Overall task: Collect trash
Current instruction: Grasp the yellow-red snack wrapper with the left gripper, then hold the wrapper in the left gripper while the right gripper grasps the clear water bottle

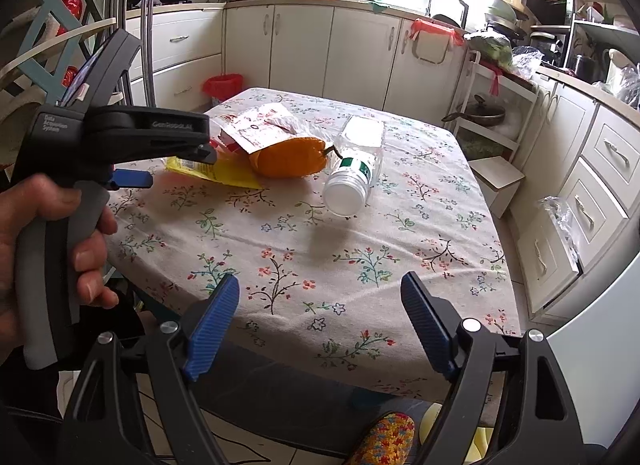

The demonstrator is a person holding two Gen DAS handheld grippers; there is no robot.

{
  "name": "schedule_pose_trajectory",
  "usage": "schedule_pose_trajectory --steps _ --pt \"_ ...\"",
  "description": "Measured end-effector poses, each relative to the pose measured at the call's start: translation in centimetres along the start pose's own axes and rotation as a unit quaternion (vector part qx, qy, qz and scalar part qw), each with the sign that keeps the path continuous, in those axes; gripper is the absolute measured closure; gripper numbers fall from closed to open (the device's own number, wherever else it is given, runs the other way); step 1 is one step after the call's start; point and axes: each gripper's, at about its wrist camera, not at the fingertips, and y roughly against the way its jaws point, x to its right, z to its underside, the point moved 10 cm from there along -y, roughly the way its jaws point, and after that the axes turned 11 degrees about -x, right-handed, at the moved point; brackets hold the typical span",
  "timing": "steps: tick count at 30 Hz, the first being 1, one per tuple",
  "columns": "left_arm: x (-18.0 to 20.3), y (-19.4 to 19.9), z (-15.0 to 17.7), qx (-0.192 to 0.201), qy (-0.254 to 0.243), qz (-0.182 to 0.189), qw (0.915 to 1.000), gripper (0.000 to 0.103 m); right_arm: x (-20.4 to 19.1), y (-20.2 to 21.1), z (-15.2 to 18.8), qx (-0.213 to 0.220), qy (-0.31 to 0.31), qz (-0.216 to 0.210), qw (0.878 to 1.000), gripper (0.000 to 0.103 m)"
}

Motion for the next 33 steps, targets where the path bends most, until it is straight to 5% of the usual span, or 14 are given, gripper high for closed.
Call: schedule_pose_trajectory --steps 8,13,15,18,33 --pt "0.3 -0.7 -0.6 -0.002 0.012 0.009 0.9999 0.019 0.0 -0.4 0.1 -0.005 -0.001 -0.006 1.000 0.023" --pt "0.7 -1.3 -0.8 -0.009 0.008 0.022 0.9997 0.048 -0.2 -0.5 0.1 -0.007 -0.002 -0.008 1.000 0.023" --pt "0.8 -1.4 -0.7 -0.015 0.004 0.027 0.9995 0.075 -0.2 -0.5 0.1 -0.007 -0.002 -0.008 1.000 0.023" --pt "0.9 -1.1 -0.7 -0.011 -0.001 0.036 0.9993 0.092 -0.4 -0.4 0.0 -0.005 -0.002 -0.008 1.000 0.023" --pt "-2.5 2.5 0.4 -0.005 0.007 0.058 0.9983 0.098 -0.9 -0.9 -0.6 -0.008 -0.002 0.008 1.000 0.023"
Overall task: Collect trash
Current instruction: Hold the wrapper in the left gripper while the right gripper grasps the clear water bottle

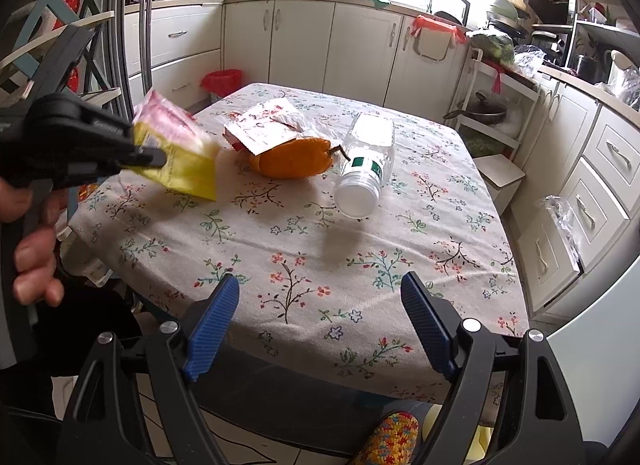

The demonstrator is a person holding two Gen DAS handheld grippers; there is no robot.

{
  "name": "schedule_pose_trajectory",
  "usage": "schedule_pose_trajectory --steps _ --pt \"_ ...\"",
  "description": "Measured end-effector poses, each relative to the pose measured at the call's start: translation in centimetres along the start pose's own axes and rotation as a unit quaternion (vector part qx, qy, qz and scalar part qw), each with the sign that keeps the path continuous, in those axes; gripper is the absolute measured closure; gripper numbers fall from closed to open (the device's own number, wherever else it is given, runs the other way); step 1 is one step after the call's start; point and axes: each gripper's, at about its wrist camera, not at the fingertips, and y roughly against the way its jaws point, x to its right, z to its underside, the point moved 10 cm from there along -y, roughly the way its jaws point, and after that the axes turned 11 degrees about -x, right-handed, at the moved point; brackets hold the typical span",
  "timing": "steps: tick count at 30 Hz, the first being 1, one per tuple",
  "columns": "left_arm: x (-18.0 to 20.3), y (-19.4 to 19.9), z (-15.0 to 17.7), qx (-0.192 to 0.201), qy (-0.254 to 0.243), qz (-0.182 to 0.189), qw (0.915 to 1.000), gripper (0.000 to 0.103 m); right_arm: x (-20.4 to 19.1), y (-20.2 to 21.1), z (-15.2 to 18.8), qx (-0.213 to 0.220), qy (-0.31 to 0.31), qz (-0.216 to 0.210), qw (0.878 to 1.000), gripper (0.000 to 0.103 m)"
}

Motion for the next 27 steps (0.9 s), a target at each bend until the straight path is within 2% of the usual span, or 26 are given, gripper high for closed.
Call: schedule_pose_trajectory --steps 1,3,5,10,12,15,24,25,27 --pt "-0.2 -0.1 0.2 -0.003 0.001 -0.004 1.0000 0.097 0.1 0.1 -0.2 0.002 -0.001 0.001 1.000 0.023" --pt "-0.6 -0.6 0.3 -0.013 0.002 -0.011 0.9999 0.083 0.1 0.2 -0.9 0.005 0.000 0.003 1.000 0.023" --pt "-1.0 -1.1 0.4 -0.019 0.005 -0.014 0.9997 0.079 0.0 0.3 -1.7 0.011 0.001 0.007 1.000 0.023" --pt "-1.3 -1.1 0.2 -0.015 0.007 -0.006 0.9998 0.080 0.2 -0.6 -4.0 0.013 0.005 0.018 1.000 0.023" --pt "-1.2 -0.8 0.1 -0.011 0.003 -0.002 0.9999 0.092 0.8 -1.4 -4.8 0.010 -0.004 0.018 1.000 0.023" --pt "-1.0 -0.6 0.0 -0.010 -0.003 0.006 0.9999 0.095 1.9 -2.7 -5.9 0.000 -0.019 0.022 1.000 0.023" --pt "-0.3 -0.4 -0.3 -0.014 -0.010 0.020 0.9996 0.096 3.2 -7.7 -8.1 -0.037 -0.035 0.041 0.998 0.024" --pt "-0.3 -0.5 -0.3 -0.016 -0.009 0.021 0.9996 0.096 3.3 -8.3 -8.2 -0.044 -0.039 0.037 0.998 0.026" --pt "-0.2 -0.6 -0.3 -0.017 -0.009 0.022 0.9996 0.096 3.6 -9.0 -7.9 -0.058 -0.048 0.028 0.997 0.059"
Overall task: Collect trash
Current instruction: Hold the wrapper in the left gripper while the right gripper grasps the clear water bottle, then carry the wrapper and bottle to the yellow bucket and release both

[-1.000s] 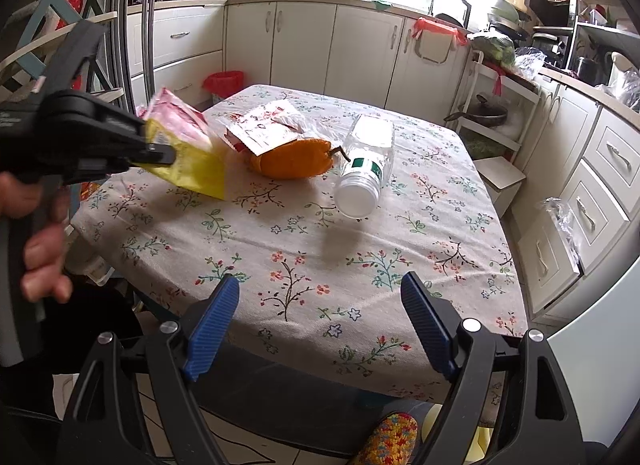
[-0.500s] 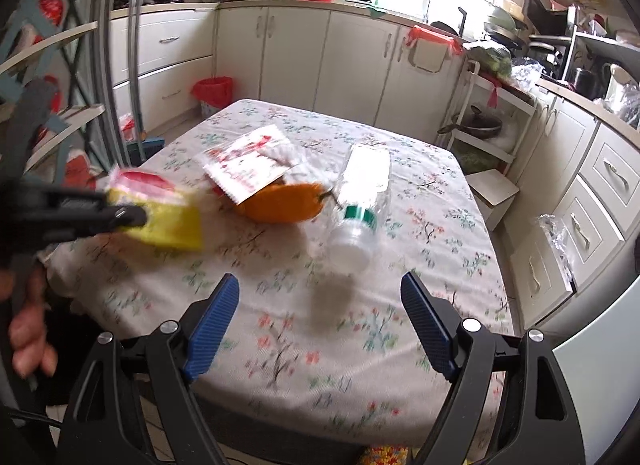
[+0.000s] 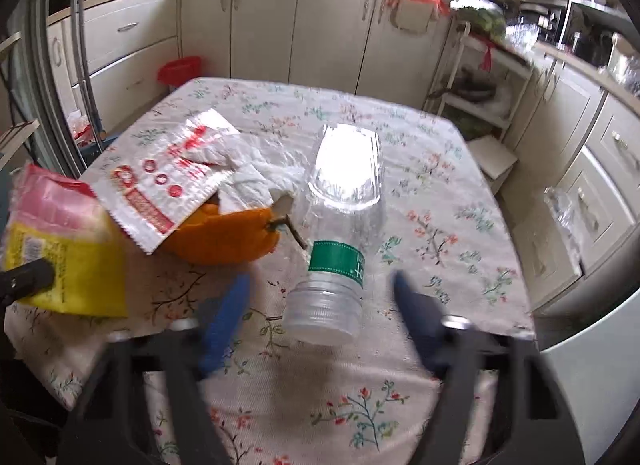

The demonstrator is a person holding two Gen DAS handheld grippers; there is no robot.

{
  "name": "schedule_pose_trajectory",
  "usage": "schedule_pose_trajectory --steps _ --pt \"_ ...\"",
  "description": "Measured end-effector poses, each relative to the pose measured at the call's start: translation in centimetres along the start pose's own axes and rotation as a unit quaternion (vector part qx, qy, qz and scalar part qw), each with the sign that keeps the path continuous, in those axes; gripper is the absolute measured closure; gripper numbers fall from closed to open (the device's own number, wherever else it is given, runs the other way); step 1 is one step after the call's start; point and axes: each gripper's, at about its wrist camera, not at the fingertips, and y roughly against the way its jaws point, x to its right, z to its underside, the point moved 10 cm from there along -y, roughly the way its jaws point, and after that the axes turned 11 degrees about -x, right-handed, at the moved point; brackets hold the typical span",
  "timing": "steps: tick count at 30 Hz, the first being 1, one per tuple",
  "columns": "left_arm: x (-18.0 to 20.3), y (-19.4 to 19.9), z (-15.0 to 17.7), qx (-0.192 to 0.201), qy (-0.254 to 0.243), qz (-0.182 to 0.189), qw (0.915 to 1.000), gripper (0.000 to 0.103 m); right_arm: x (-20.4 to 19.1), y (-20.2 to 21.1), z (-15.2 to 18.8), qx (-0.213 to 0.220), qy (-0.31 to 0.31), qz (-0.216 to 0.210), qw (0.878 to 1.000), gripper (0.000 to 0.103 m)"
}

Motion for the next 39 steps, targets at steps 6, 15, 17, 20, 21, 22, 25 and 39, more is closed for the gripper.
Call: schedule_pose_trajectory --steps 6,15,17,20,21,22,25,39 --pt "1.0 -0.2 0.2 -0.002 -0.015 -0.001 0.9999 0.096 1.4 0.8 1.5 -0.013 -0.016 -0.012 1.000 0.063" --pt "2.4 -0.3 1.3 -0.007 -0.041 -0.002 0.9991 0.096 5.5 4.5 9.0 -0.037 -0.055 -0.023 0.998 0.038" --pt "2.7 -0.1 1.4 -0.004 -0.048 -0.006 0.9988 0.096 5.8 5.3 8.2 -0.013 -0.053 -0.015 0.998 0.026" --pt "3.1 0.3 1.5 0.008 -0.060 -0.015 0.9980 0.096 5.4 5.1 6.5 -0.002 -0.046 -0.002 0.999 0.020" --pt "3.2 0.4 1.5 0.010 -0.063 -0.015 0.9978 0.096 5.3 4.5 6.0 -0.003 -0.046 0.003 0.999 0.020" --pt "3.3 0.6 1.4 0.014 -0.066 -0.014 0.9976 0.096 5.3 4.0 5.5 -0.005 -0.048 0.005 0.999 0.020" --pt "3.6 1.5 1.1 0.033 -0.071 -0.003 0.9969 0.096 5.4 3.0 4.3 -0.002 -0.056 0.004 0.998 0.020" --pt "12.1 5.2 3.0 0.118 -0.207 0.050 0.9700 0.096 7.0 4.3 4.2 0.029 -0.048 0.007 0.998 0.046"
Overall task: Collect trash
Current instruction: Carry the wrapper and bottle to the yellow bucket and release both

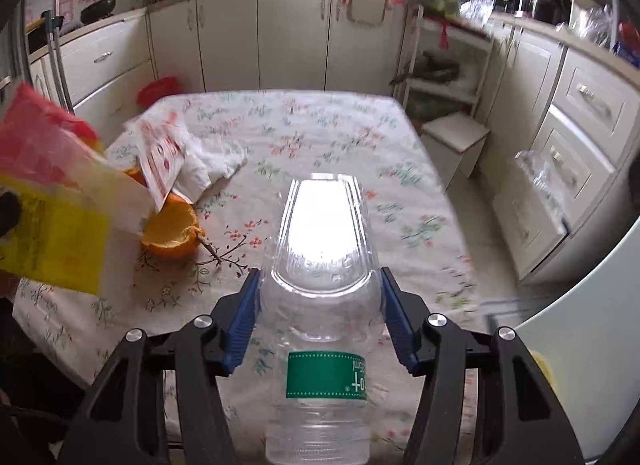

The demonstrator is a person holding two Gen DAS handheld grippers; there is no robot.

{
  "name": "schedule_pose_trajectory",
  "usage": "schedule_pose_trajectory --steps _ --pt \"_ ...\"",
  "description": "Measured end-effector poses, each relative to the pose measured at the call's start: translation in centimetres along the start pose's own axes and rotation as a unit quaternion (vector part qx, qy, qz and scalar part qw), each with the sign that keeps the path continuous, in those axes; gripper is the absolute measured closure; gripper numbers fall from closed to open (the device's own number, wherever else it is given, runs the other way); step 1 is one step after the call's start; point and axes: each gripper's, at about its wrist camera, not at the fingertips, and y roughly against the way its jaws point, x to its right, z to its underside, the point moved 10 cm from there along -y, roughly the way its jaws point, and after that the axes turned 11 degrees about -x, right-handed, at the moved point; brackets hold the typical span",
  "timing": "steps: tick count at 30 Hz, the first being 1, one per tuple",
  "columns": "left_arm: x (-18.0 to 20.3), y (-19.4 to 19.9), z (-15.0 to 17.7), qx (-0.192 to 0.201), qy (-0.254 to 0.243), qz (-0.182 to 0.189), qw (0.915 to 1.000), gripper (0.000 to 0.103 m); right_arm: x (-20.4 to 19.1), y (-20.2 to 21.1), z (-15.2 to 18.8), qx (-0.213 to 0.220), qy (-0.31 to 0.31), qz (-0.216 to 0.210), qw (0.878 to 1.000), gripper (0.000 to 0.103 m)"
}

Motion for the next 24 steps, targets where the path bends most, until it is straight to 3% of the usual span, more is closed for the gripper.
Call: schedule_pose_trajectory --steps 7,13,24 --pt "4.6 -0.2 0.4 0.005 -0.043 0.028 0.9987 0.096 2.6 3.7 1.5 0.044 0.016 0.032 0.998 0.046" --pt "9.1 -2.1 1.7 -0.019 -0.077 0.045 0.9958 0.096 7.2 6.2 2.5 0.073 -0.002 0.060 0.996 0.046" --pt "16.0 -5.7 3.7 -0.050 -0.123 0.070 0.9886 0.096 14.9 7.2 5.1 0.074 -0.050 0.108 0.990 0.046"
